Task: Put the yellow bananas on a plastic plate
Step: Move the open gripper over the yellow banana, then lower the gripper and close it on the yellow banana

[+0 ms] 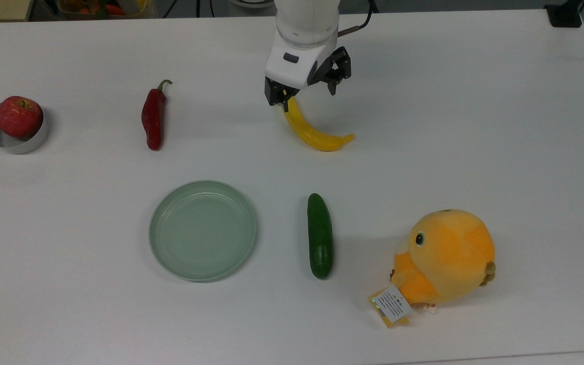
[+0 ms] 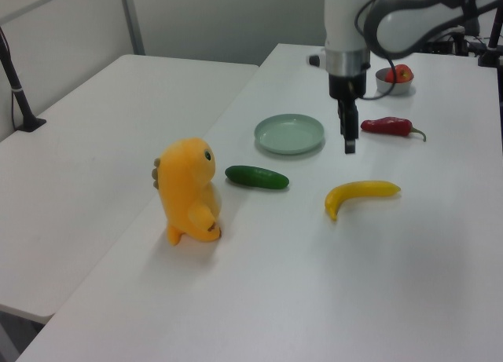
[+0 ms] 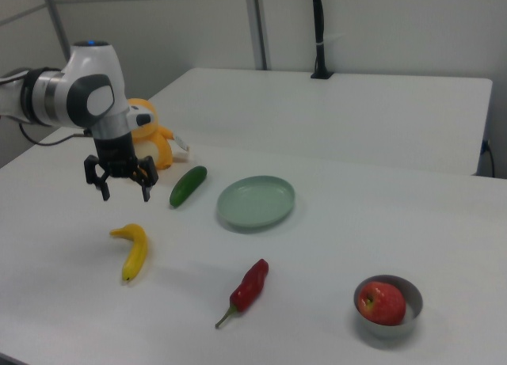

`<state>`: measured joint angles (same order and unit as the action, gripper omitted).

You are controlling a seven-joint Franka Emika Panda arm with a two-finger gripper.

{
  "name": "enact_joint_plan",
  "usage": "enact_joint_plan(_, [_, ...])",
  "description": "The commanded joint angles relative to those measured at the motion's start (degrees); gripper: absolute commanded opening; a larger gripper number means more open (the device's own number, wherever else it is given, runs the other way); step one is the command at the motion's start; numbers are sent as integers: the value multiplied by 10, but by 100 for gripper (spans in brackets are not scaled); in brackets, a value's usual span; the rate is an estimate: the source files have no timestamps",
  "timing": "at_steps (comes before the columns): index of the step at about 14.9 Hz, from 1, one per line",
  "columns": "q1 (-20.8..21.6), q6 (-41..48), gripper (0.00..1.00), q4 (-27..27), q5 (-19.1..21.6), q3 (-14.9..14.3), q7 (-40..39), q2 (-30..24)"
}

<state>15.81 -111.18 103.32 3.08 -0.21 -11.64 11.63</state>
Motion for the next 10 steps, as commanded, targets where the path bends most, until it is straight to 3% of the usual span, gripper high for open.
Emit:
enact_joint_plan(1, [3,-20,100,60,-42,12,-23,-6])
enact_joint_plan(10, [1,-146,100,136,-72,13,-22,30])
